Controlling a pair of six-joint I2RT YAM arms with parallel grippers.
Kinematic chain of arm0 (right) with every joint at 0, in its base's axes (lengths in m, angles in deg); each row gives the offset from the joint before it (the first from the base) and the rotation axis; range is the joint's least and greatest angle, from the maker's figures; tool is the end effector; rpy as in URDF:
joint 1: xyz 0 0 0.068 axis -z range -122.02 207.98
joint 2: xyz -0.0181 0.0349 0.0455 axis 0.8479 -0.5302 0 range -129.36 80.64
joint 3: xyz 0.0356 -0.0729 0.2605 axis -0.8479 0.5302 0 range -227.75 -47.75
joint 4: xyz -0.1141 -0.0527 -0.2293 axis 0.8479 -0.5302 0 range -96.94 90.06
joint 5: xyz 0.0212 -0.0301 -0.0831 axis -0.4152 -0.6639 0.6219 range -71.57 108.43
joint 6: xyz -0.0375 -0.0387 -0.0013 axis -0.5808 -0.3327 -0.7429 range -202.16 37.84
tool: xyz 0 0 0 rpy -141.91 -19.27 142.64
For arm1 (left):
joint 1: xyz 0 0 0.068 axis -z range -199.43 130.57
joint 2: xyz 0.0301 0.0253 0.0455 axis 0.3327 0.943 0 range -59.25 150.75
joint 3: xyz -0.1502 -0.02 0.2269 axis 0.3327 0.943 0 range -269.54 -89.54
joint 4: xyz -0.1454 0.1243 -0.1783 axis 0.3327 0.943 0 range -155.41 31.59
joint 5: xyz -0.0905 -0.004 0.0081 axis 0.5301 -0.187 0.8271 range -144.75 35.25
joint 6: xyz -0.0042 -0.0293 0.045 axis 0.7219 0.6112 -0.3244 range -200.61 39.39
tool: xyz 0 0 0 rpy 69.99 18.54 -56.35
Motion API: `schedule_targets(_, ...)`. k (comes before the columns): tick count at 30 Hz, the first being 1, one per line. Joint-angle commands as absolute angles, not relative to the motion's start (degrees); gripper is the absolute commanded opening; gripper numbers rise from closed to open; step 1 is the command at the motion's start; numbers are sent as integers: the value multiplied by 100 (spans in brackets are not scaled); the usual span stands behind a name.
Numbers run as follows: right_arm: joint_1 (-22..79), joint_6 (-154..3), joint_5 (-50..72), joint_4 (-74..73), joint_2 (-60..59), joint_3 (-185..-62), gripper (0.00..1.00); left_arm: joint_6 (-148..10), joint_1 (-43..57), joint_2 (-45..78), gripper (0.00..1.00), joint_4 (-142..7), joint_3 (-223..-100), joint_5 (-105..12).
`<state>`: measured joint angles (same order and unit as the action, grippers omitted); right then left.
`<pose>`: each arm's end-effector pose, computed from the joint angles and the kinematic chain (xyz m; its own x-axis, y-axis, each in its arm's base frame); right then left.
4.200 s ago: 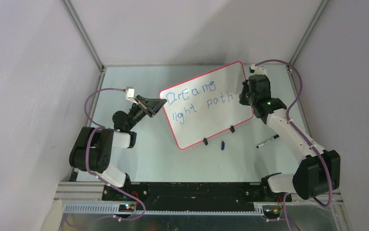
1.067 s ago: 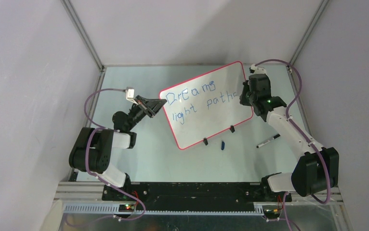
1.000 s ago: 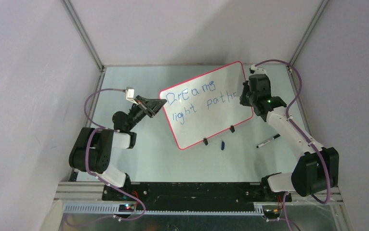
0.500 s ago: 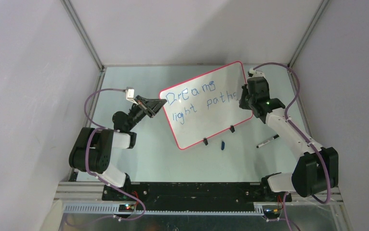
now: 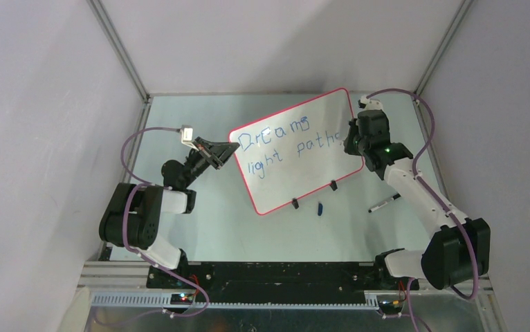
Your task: Write a sentence on the whiteboard
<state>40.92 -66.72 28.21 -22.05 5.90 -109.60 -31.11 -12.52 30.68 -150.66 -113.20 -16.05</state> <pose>0.2811 0.0798 0.3095 -0.5702 0.0994 -0.8155 -0.0044 0.9923 0.1241 0.2648 -0.0545 0.2105 -0.3081 -0.5605 -0.7687 0.6877 0.4272 -0.5871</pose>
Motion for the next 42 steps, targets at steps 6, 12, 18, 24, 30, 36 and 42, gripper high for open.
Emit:
schedule_targets(6, 4121, -6658, 2797, -1980, 514, -11229, 0, -3607, -1215, 2904, 0, -15344, -11248, -1508)
schedule_targets(12, 4143, -6649, 2761, -1970, 429, -11316, 0, -3605, -1222, 2899, 0, -15339, -11248, -1511)
schedule_targets(18, 4152, -6661, 2765, -1965, 427, -11376, 0, -3610, -1218, 2900, 0, -15339, -11248, -1510)
schedule_targets(24, 4170, -6652, 2760, -1972, 326, -11387, 0, -3609, -1225, 2904, 0, -15340, -11248, -1508)
schedule_targets(30, 4184, -6665, 2803, -1959, 233, -11383, 0, -3605, -1217, 2899, 0, -15340, -11248, -1510)
schedule_targets(36, 4215, -6669, 2854, -1975, 197, -11383, 0, -3605, -1227, 2905, 0, -15339, -11255, -1510)
schedule_targets(42, 4206, -6637, 2858, -2220, 247, -11380, 0, -3605, -1225, 2908, 0, -15341, -11257, -1511)
